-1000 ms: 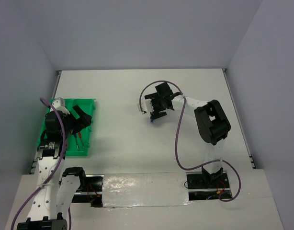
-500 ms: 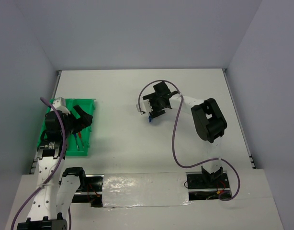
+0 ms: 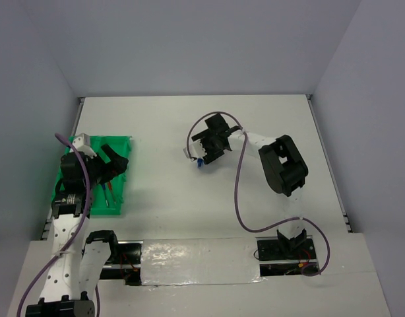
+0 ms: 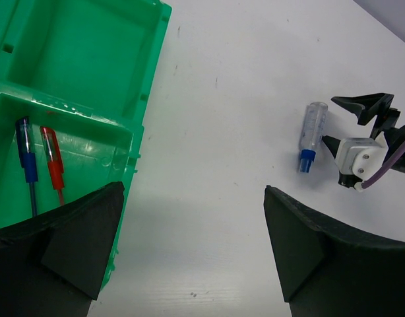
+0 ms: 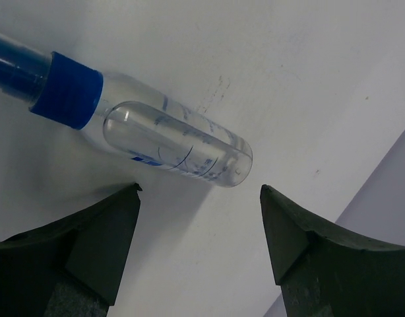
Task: Sort the stationery into containers
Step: Pick up the stationery from the center of the board.
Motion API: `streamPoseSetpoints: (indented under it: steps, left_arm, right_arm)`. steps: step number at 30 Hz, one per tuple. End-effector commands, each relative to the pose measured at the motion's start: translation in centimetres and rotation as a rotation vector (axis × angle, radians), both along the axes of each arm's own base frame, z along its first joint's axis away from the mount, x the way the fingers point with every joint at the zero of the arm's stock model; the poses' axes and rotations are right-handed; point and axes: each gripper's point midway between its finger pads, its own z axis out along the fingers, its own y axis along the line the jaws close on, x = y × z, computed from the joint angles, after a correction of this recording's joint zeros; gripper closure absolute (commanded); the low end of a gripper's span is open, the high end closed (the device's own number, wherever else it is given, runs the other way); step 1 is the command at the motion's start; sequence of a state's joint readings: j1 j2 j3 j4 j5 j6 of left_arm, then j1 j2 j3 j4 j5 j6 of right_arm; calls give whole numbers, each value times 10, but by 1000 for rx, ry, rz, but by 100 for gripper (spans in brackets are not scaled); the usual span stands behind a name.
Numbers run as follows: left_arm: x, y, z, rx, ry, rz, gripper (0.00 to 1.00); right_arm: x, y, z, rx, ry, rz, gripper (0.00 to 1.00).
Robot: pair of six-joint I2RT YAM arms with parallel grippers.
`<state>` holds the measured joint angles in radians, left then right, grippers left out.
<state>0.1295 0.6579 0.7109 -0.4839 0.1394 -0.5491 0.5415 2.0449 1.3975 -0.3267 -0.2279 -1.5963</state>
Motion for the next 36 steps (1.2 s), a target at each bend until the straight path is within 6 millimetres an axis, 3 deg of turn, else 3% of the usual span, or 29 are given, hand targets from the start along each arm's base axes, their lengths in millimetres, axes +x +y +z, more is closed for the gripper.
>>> streamPoseSetpoints:
  steps: [1,9,18,29,33,34,36]
  left_arm:
    - [6,-3,5,-1,-45,-36,1]
    - [7,-3,4,-13,-45,-43,1]
    - [7,-5,4,-21,-48,-50,1]
    - [9,-2,2,-34,-42,-43,1]
    - [9,-1,3,-32,-46,-38,1]
    - [8,-1,2,-32,-42,-38,1]
    - [8,-1,2,-32,-41,-38,1]
  right_arm:
    - [-28,-4,-30,-94,63,65,19]
    - [-37,30,-25,-103,27,152,18]
    - [-45,55,-28,-120,86,214,20]
    - [-69,66,-42,-210,253,245,39]
    - [-69,69,-43,-218,298,224,58]
    - [-71,66,-44,-225,316,221,81]
    - [-72,68,-44,-218,328,210,100]
